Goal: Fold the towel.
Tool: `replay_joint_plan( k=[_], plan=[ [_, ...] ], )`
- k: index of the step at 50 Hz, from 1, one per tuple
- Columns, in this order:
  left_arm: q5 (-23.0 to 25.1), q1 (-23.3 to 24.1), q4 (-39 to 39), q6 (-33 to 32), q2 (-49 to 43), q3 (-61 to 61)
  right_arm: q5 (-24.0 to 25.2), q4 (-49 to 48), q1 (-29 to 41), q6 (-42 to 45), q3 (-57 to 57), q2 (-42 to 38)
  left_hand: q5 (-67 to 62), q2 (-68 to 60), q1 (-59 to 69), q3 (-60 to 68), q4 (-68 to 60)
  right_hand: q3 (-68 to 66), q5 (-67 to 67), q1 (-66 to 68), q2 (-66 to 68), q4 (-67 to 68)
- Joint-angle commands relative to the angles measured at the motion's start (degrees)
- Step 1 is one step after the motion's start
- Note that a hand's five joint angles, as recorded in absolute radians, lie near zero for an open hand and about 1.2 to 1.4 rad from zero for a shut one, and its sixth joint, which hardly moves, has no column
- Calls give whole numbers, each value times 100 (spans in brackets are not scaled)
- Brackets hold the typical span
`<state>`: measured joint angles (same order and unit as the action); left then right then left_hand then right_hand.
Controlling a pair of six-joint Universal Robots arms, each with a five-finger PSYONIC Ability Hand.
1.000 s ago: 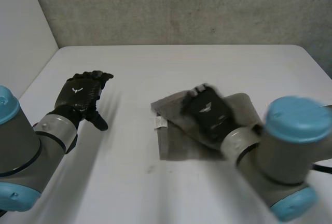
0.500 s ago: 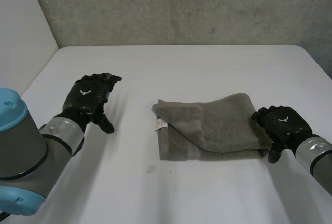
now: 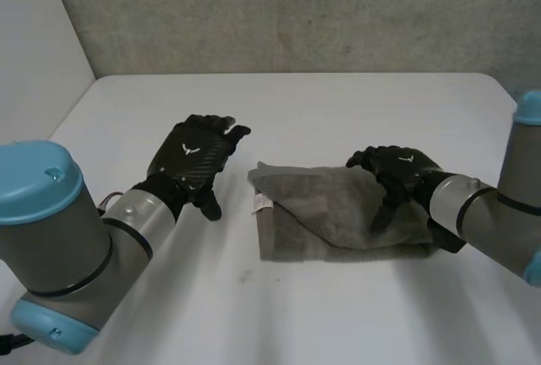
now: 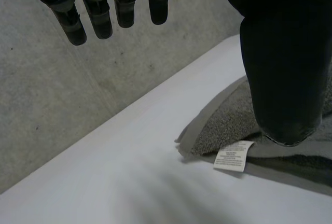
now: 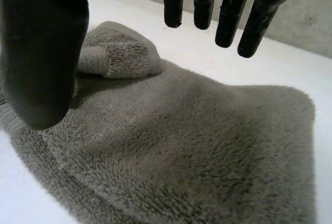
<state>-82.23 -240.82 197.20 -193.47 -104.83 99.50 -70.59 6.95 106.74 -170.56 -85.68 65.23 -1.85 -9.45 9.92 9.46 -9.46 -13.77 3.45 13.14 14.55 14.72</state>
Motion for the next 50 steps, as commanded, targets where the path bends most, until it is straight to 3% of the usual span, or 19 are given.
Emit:
replay_joint_plan(
  k=[1, 10, 21, 26, 35, 45, 50],
  plan=[
    [6, 9, -111, 55, -55, -115, -60, 245, 83, -293, 621, -642, 185, -55, 8, 54, -54, 377, -345, -314, -455, -472],
    [-3, -9, -111, 55, -55, -36, -43, 912, 364, -601, 1571, -1407, 185, -55, 8, 54, -54, 377, -345, -314, -455, -472],
    [-12, -18, -111, 47, -55, -10, 18, 1177, 891, -514, 1783, -1496, 185, -55, 8, 54, -54, 369, -337, -306, -447, -464],
    [-21, -35, -111, 47, -46, -10, 150, 1159, 1217, -347, 1528, -1320, 185, -55, 8, 54, -54, 369, -336, -305, -447, -464],
    [-29, -53, -120, 47, -46, 34, 449, 1124, 1428, 1006, 641, -776, 185, -55, 8, 54, -54, 369, -336, -305, -447, -464],
    [-21, -44, -120, 47, -46, 61, 563, 948, 1331, 1077, 245, -257, 185, -55, 8, 54, -54, 377, -345, -314, -455, -472],
    [-29, -44, -111, 47, -46, 61, 590, 623, 778, 963, 60, 7, 185, -55, 8, 54, -54, 377, -345, -314, -455, -472]
  ],
)
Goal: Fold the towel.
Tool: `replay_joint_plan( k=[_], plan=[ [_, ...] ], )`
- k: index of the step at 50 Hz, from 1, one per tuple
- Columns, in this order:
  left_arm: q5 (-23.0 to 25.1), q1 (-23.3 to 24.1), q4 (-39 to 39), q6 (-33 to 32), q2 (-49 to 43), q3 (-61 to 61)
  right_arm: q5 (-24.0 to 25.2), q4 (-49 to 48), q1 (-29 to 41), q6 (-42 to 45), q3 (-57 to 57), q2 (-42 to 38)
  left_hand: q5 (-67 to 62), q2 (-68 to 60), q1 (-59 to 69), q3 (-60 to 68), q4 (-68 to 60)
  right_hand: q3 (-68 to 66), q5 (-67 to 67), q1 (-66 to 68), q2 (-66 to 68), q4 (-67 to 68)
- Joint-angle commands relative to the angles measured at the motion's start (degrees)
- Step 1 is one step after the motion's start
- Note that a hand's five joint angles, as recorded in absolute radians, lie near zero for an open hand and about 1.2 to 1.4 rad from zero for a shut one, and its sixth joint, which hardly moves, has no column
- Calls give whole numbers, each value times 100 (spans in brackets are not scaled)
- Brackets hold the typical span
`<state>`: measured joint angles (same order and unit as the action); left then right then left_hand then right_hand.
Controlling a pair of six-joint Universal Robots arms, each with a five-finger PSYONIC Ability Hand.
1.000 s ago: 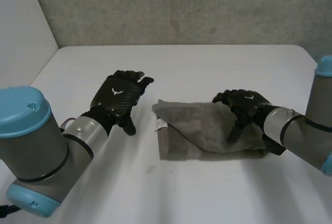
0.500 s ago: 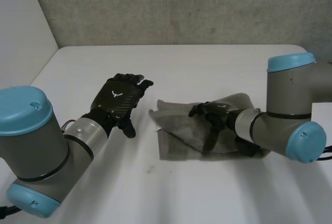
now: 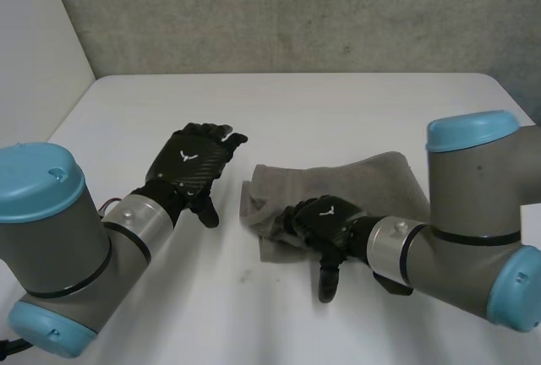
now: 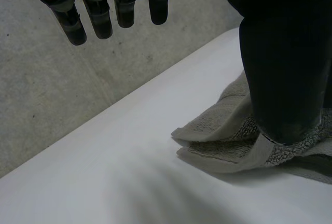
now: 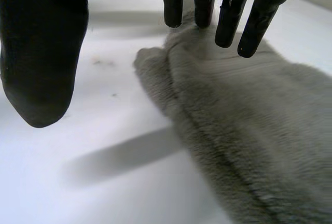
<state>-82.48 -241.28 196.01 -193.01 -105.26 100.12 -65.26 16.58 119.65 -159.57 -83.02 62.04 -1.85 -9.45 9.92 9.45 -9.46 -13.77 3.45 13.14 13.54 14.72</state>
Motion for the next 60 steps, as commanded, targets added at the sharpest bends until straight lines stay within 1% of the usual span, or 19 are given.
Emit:
replay_joint_plan(
  k=[1, 11, 16, 18, 25, 27, 29, 30, 32, 38, 43, 45, 46, 48, 51, 53, 54, 56, 60],
  plan=[
    [-5, 2, 8, 0, -4, -1, 74, -426, -774, -266, -284, 492, 185, -55, 8, 55, -54, 377, -345, -314, -354, -472],
    [-5, 11, -1, -9, -4, 7, 118, -603, -1858, -364, -786, 775, 185, -55, 8, 55, -54, 302, -269, -238, -278, -397],
    [-5, 20, -1, 0, 14, -1, 145, -1148, -2306, 32, -1313, 792, 185, -55, 8, 55, -54, -371, 404, 435, 394, 276],
    [-5, 20, -1, 0, 23, -10, 145, -1480, -2534, 416, -1655, 792, 185, -55, 8, 55, -54, -956, 989, 1020, 980, 862],
    [-5, 28, -1, 0, 14, -1, 119, -1912, -2623, 892, -2069, 687, 185, -55, 8, 55, -54, -1984, 2017, 2048, 2007, 1889],
    [-5, 28, -1, 0, 14, -1, 92, -2018, -2631, 954, -2113, 634, 185, -55, 8, 55, -54, -2373, 2405, 2436, 2396, 2278],
    [-5, 28, -1, 0, 14, 7, 57, -2263, -2631, 1059, -2157, 572, 185, -55, 8, 55, -54, -4095, 4128, 4159, 4119, 4001],
    [-5, 37, -1, 0, 5, 8, 57, -2264, -2631, 1060, -2157, 572, 185, -55, 8, 55, -54, -4105, 4138, 4169, 4129, 4010],
    [-5, 37, -1, 0, 5, 8, -22, -2553, -2666, 1077, -2157, 616, 185, -55, 8, 55, -54, -6313, 6345, 6376, 6336, 6218],
    [-5, 28, -1, 0, 14, 16, -303, -2994, -2640, 1130, -2122, 854, 185, -55, 8, 55, -54, -6623, 6655, 6686, 6646, 6528],
    [-14, 28, -1, 0, 32, -10, -391, -3143, -2315, 1517, -1999, 1179, 185, -55, 8, 55, -54, -6623, 6655, 6686, 6646, 6528],
    [-14, 20, -10, 0, 49, -19, -444, -3134, -1467, 1875, -1702, 1162, 185, -55, 8, 55, -54, -6623, 6655, 6686, 6646, 6528],
    [-14, 20, -10, 0, 58, -19, -444, -3134, -1462, 1877, -1700, 1161, 185, -55, 8, 55, -54, -6623, 6655, 6686, 6646, 6528],
    [-14, 2, -10, 9, 67, -27, -645, -3117, -597, 2201, -1385, 934, 185, -55, 8, 55, -54, -6623, 6655, 6686, 6646, 6528],
    [-23, -15, -10, 9, 76, -28, -787, -3143, -197, 2396, -1226, 775, 185, -55, 8, 55, -54, -6623, 6655, 6686, 6646, 6528],
    [-23, -24, -10, 9, 84, -28, -953, -3091, 547, 2886, -954, 416, 185, -55, 8, 55, -54, -6623, 6655, 6686, 6646, 6528],
    [-23, -33, -10, 0, 93, -36, -954, -3090, 550, 2888, -953, 414, 185, -55, 8, 55, -54, -6623, 6655, 6686, 6646, 6528],
    [-23, -42, -18, 0, 102, -36, -972, -3064, 1049, 3229, -839, 12, 185, -55, 8, 55, -54, -6623, 6655, 6686, 6646, 6528],
    [-23, -112, -45, 0, 190, -28, -963, -3046, 1350, 3442, -821, -368, 185, -55, 8, 55, -54, -6623, 6655, 6686, 6646, 6528]
  ],
)
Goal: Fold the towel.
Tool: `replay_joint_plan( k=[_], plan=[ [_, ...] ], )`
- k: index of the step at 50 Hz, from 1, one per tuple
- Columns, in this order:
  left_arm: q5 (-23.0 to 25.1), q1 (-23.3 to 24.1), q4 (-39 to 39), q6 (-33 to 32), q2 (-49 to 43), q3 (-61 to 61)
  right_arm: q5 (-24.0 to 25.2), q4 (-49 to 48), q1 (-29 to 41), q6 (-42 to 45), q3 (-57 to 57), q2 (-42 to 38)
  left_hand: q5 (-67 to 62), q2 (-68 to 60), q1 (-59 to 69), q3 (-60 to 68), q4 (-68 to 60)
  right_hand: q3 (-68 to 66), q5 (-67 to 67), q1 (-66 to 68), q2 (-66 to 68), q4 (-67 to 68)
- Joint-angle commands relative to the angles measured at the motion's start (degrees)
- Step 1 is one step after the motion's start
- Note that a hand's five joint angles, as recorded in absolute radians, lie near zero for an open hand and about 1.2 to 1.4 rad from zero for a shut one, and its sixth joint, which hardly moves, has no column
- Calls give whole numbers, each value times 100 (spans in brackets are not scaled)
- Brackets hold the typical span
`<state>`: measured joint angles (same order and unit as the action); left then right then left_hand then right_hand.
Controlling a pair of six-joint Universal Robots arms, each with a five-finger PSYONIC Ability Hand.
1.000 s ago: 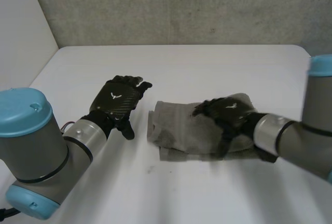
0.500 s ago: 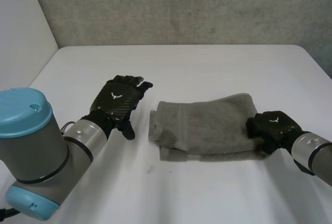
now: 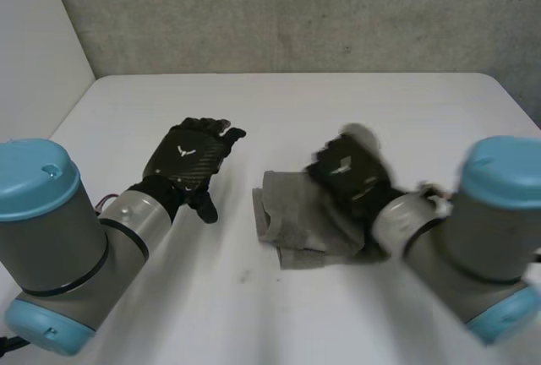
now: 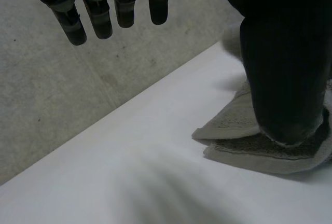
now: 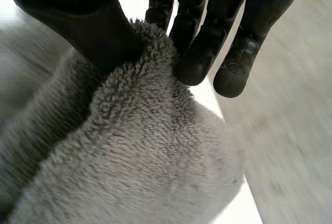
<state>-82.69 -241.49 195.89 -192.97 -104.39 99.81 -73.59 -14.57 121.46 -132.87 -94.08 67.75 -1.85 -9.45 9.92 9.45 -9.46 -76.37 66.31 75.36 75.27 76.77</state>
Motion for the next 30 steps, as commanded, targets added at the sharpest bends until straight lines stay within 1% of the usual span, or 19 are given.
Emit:
replay_joint_plan(
  k=[1, 5, 10, 11, 12, 13, 14, 15, 16, 17, 18, 19, 21, 22, 23, 24, 25, 26, 30],
  plan=[
    [-2, -91, -33, -4, 103, 3, -103, 77, 1239, 832, 268, -1008, 185, -55, 8, 55, -54, -363, 369, 464, 473, 323],
    [-11, -109, -33, 40, 129, -49, -77, -2, 1223, 771, 241, -904, 185, -55, 8, 55, -54, -363, 369, 464, 473, 323],
    [-11, -109, -42, 93, 129, -180, 73, -319, 1170, 208, 74, -367, 185, -55, 8, 55, -54, -83, 89, 184, 193, 43],
    [-19, -109, -68, 101, 129, -251, 64, -458, 1048, -166, -56, -176, 185, -55, 8, 55, -54, 1982, -1976, -1881, -1872, -2022],
    [-19, -109, -69, 102, 129, -251, 38, -564, 803, -631, -180, 26, 185, -55, 8, 55, -54, 5400, -5394, -5299, -5290, -5440],
    [-19, -109, -112, 128, 129, -330, 38, -565, 801, -635, -181, 28, 185, -55, 8, 55, -54, 5434, -5428, -5333, -5324, -5474],
    [-54, -83, -165, 180, 129, -435, 3, -574, 522, -1114, -268, 263, 185, -55, 8, 55, -54, 6637, -6631, -6536, -6527, -6677],
    [-55, -83, -165, 181, 129, -436, -6, -539, 197, -1797, -338, 553, 185, -55, 8, 55, -54, 6637, -6631, -6536, -6527, -6677],
    [-142, -48, -244, 302, 94, -636, -6, -539, 194, -1804, -339, 555, 181, -60, 12, 59, -58, 6637, -6631, -6536, -6527, -6677],
    [-142, -47, -244, 304, 94, -638, -6, -452, -84, -2535, -382, 808, 181, -60, 12, 59, -58, 6637, -6631, -6536, -6527, -6677],
    [-229, -21, -314, 426, 51, -795, 2, -364, -261, -2995, -392, 932, 164, -76, 29, 76, -75, 6637, -6631, -6536, -6527, -6677],
    [-300, 5, -384, 531, 15, -944, 2, -363, -263, -2999, -392, 933, 147, -93, 46, 93, -92, 6637, -6631, -6536, -6527, -6677],
    [-353, 101, -481, 663, -89, -1146, 37, 30, -761, -3734, -392, 1091, 114, -127, 79, 126, -125, 6637, -6631, -6536, -6527, -6677],
    [-388, 224, -577, 768, -230, -1331, 38, 33, -764, -3738, -392, 1092, 113, -127, 79, 127, -126, 6637, -6631, -6536, -6527, -6677],
    [-389, 225, -578, 770, -231, -1332, 81, 259, -1025, -3981, -357, 1109, 113, -127, 79, 127, -126, 6637, -6631, -6536, -6527, -6677],
    [-441, 399, -700, 874, -405, -1550, 81, 261, -1027, -3984, -357, 1109, 113, -127, 79, 127, -126, 6637, -6631, -6536, -6527, -6677],
    [-511, 575, -841, 979, -555, -1778, 108, 479, -1245, -4123, -322, 1118, 80, -160, 113, 160, -159, 6637, -6631, -6536, -6527, -6677],
    [-512, 577, -842, 980, -556, -1781, 151, 698, -1404, -4203, -278, 1127, 80, -161, 113, 160, -159, 6637, -6631, -6536, -6527, -6677],
    [-765, 936, -1254, 1243, -1117, -2464, 275, 1026, -1572, -4248, -172, 1092, 63, -178, 130, 177, -176, 6637, -6631, -6536, -6527, -6677]
  ],
)
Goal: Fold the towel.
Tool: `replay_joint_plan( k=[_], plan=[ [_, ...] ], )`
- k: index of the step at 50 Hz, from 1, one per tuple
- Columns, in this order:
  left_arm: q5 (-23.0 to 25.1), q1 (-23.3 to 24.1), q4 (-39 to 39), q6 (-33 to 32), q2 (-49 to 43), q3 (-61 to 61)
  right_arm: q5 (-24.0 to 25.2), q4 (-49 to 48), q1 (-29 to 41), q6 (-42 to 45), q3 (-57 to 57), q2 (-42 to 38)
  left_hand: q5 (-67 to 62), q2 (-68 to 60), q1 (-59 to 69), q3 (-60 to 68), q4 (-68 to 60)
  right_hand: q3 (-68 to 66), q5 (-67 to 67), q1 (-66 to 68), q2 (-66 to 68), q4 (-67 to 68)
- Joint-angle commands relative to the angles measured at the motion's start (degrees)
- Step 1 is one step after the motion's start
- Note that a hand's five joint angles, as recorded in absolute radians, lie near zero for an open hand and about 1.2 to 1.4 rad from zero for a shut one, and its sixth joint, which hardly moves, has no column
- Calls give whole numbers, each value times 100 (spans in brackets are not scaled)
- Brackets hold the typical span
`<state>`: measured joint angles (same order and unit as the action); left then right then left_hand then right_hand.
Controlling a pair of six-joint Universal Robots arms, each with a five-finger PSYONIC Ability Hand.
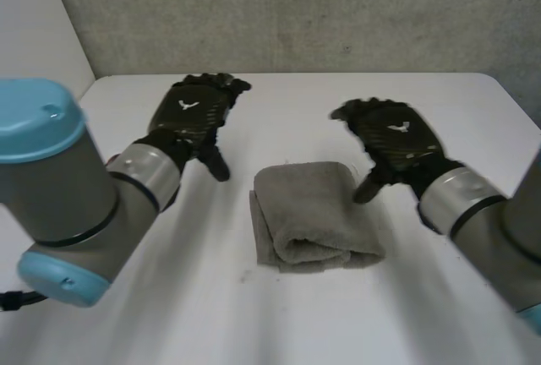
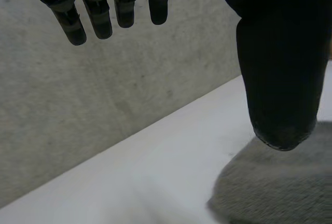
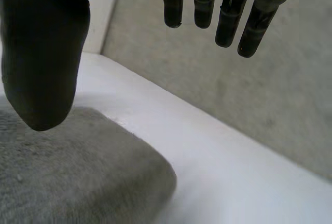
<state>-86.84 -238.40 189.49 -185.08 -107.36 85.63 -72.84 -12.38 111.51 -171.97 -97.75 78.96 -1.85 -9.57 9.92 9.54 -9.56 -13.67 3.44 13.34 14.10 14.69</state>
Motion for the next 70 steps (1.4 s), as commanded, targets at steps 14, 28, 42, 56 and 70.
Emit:
replay_joint_plan(
  k=[14, 28, 42, 56, 70],
  plan=[
    [-1386, 1419, -2152, 1255, -2850, -2876, 640, 1273, -710, -364, 642, -846, 63, -165, 130, 169, -166, 367, -344, -334, -410, -469],
    [-1881, 1375, -2206, 1193, -3098, -2287, 552, 1581, -112, -285, 1460, -1999, 147, -81, 46, 85, -82, 367, -344, -334, -410, -469],
    [-1889, 1358, -2188, 824, -3018, -2190, -72, 1581, 116, 506, 1777, -2543, 181, -47, 12, 51, -48, 367, -344, -334, -410, -469],
    [-1845, 1331, -2276, 675, -1571, -2418, -299, 1519, 72, 77, 2013, -859, 185, -43, 8, 46, -44, 367, -344, -334, -410, -469],
    [-1837, 278, -2724, 393, 759, -2192, -1250, 2370, -402, -382, 2524, 638, 181, -47, 12, 51, -48, 367, -344, -334, -410, -469]
  ],
)
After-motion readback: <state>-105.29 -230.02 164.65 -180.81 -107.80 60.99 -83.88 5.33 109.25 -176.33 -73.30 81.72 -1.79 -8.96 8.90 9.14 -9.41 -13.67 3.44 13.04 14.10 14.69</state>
